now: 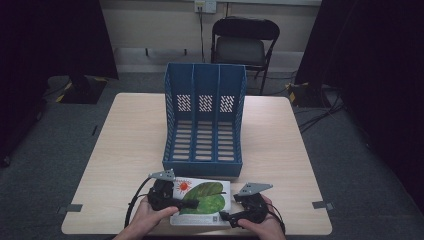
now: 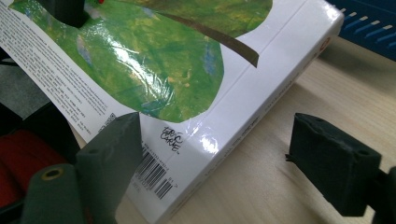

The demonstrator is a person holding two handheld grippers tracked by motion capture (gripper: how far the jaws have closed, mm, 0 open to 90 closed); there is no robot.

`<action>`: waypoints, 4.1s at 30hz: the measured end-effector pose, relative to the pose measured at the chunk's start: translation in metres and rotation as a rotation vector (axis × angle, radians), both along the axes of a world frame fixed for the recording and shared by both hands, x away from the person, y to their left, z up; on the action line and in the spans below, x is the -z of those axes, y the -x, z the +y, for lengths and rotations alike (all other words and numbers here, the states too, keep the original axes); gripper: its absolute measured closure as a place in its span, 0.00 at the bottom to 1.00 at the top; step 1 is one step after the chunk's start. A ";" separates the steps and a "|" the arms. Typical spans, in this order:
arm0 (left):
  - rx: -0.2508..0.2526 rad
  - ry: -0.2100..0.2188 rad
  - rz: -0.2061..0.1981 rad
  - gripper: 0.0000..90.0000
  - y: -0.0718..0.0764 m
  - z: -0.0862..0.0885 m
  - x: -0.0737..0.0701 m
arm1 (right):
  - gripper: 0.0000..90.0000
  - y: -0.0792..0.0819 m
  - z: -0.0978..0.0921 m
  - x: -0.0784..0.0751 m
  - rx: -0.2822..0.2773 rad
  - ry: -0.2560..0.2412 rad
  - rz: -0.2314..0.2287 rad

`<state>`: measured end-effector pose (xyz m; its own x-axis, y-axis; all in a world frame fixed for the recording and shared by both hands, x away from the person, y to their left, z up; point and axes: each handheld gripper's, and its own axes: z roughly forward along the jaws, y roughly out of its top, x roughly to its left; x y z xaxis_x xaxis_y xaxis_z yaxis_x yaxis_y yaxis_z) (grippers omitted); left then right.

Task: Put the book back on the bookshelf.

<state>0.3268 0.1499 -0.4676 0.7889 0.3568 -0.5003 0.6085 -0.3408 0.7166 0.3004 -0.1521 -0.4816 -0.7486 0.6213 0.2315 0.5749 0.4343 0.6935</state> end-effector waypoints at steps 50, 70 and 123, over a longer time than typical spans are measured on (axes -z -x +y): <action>0.046 -0.109 -0.221 0.67 0.003 -0.003 -0.004 | 0.71 -0.004 -0.016 -0.016 -0.146 -0.218 -0.052; -0.139 -0.141 -0.170 0.42 -0.003 0.028 -0.002 | 0.77 0.018 -0.011 -0.028 -0.184 -0.130 -0.167; -0.126 -0.167 -0.165 0.32 -0.011 0.007 0.007 | 0.85 0.014 0.028 -0.013 -0.125 -0.076 -0.216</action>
